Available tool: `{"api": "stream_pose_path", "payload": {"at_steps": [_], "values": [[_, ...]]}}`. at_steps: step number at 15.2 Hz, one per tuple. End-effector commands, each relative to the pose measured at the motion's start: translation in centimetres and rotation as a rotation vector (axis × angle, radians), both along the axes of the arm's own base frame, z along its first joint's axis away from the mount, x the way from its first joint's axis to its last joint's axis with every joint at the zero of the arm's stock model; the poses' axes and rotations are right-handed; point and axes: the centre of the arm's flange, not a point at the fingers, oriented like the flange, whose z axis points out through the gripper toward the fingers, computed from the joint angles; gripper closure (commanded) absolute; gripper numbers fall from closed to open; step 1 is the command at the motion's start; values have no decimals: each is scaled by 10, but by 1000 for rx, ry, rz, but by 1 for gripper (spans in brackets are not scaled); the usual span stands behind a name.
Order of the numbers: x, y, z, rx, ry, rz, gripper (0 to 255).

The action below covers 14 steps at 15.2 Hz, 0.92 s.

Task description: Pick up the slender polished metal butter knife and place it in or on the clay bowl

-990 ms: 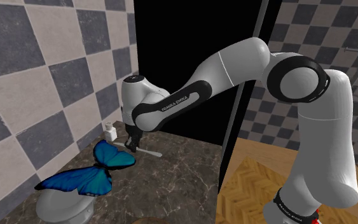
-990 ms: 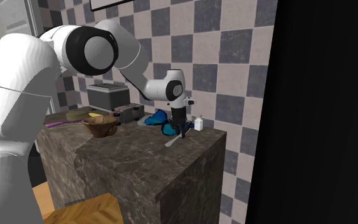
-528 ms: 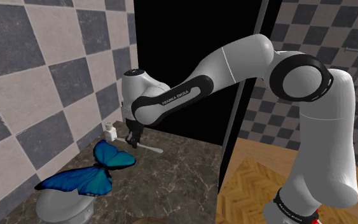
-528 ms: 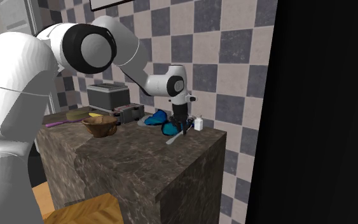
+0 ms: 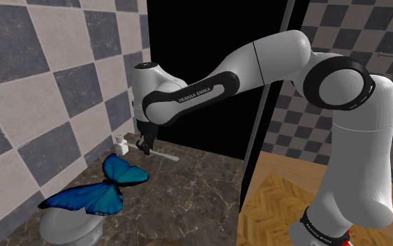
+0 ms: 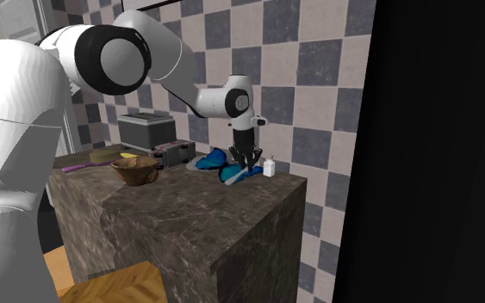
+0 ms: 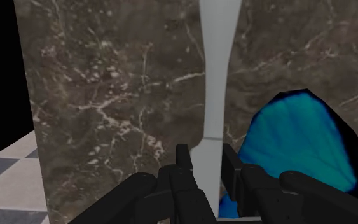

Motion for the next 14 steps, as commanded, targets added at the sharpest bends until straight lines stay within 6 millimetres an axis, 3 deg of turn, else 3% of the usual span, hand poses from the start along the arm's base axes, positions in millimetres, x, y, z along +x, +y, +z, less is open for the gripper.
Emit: {"api": "stream_pose_path", "payload": {"at_steps": [1, 14], "values": [[0, -1, 11, 0, 0, 0, 255], [0, -1, 80, 0, 0, 0, 255]]}}
